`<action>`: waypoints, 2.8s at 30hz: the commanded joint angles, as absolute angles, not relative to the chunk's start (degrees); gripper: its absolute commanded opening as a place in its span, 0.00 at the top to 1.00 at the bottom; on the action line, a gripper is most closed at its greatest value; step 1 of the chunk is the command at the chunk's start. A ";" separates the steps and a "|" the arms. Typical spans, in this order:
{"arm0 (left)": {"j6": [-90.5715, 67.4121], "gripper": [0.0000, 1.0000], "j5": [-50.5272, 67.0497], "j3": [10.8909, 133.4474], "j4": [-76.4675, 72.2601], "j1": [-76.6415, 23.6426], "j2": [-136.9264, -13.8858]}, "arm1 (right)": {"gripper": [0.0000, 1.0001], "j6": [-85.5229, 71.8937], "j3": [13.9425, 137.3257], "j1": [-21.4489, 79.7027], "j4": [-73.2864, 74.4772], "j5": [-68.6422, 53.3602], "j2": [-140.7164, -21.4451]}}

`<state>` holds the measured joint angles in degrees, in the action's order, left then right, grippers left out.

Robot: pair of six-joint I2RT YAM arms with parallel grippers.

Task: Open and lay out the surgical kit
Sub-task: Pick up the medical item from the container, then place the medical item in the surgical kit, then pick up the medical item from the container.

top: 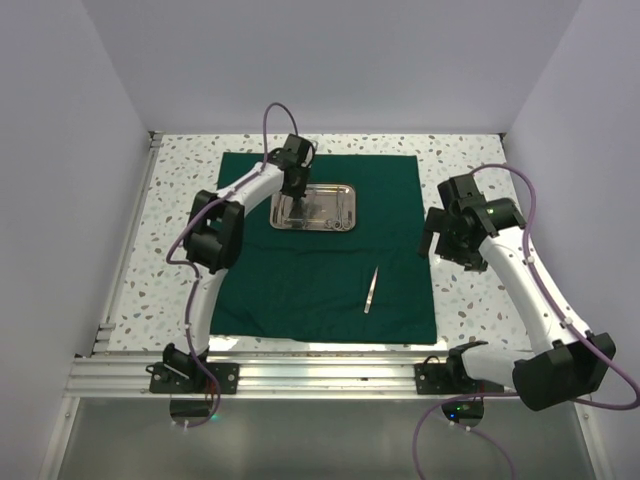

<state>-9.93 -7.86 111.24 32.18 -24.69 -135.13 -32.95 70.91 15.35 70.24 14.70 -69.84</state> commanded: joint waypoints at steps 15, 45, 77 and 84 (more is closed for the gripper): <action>-6.59 1.00 -27.66 116.54 40.95 -25.22 -128.50 | 0.02 -31.55 72.95 15.21 65.40 13.45 -71.89; -53.17 1.00 -0.26 77.60 15.64 -55.63 -109.42 | 0.02 -31.03 71.37 15.03 68.64 13.54 -58.28; -18.98 0.58 -14.50 128.23 39.03 -37.01 -139.57 | 0.02 -33.66 72.60 15.03 71.72 17.31 -61.17; -18.55 0.59 -13.45 129.20 38.32 -36.30 -142.82 | 0.02 -33.58 72.69 15.03 71.28 18.63 -62.75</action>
<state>-20.34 -13.93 125.86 38.74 -37.21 -142.04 -32.64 70.54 15.27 70.74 16.14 -62.24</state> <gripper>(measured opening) 0.417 0.985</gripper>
